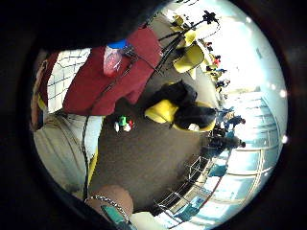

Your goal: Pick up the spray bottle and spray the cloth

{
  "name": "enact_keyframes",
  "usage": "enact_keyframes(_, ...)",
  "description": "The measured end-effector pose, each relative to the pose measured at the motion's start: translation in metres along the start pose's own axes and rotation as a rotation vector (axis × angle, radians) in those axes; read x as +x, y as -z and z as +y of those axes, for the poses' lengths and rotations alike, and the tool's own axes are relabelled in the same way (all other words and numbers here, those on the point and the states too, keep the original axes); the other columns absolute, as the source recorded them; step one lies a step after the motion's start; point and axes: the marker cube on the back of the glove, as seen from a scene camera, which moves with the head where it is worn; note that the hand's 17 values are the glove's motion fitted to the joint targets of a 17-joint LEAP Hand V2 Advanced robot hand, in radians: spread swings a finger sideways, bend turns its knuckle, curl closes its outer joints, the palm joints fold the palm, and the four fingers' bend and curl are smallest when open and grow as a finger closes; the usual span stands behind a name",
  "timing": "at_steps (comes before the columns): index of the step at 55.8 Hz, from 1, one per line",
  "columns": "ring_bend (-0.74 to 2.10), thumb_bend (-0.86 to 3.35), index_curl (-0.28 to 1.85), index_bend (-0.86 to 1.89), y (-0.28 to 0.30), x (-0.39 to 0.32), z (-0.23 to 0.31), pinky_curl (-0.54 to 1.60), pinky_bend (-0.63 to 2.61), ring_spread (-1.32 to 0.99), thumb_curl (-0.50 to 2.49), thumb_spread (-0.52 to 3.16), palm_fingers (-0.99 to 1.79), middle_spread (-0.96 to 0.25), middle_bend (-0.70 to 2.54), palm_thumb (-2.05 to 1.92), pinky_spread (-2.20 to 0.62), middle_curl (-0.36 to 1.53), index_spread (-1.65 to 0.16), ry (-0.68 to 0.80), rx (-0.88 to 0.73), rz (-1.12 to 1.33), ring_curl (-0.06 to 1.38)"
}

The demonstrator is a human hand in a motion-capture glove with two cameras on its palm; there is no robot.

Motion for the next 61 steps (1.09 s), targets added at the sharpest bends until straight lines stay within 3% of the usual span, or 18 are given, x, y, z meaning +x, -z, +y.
enact_keyframes(6, 0.35, 0.22, 0.12, 0.16, 0.000, 0.001, 0.001, 0.17, 0.40, -0.04, 0.13, 0.71, 0.41, -0.01, 0.21, 0.41, 0.13, 0.11, -0.29, 0.008, 0.000, -0.016, 0.13)
enact_keyframes(14, 0.35, 0.17, 0.17, 0.15, -0.003, 0.001, 0.004, 0.22, 0.40, -0.05, 0.19, 0.93, 0.38, -0.01, 0.20, 0.45, 0.17, 0.17, -0.36, 0.022, -0.028, -0.061, 0.18)
enact_keyframes(42, 0.35, 0.00, 0.24, 0.15, -0.012, -0.004, 0.003, 0.30, 0.39, -0.06, 0.29, 1.09, 0.35, -0.01, 0.18, 0.53, 0.19, 0.26, -0.39, -0.015, -0.006, -0.094, 0.25)
enact_keyframes(54, 0.37, -0.01, 0.25, 0.14, -0.045, -0.007, 0.004, 0.31, 0.38, -0.05, 0.33, 1.10, 0.42, 0.00, 0.19, 0.58, 0.19, 0.29, -0.38, -0.100, 0.107, -0.412, 0.28)
enact_keyframes(61, 0.38, -0.01, 0.25, 0.14, -0.067, -0.008, 0.003, 0.33, 0.39, -0.04, 0.35, 1.10, 0.44, 0.01, 0.19, 0.63, 0.20, 0.30, -0.38, -0.132, 0.135, -0.736, 0.29)
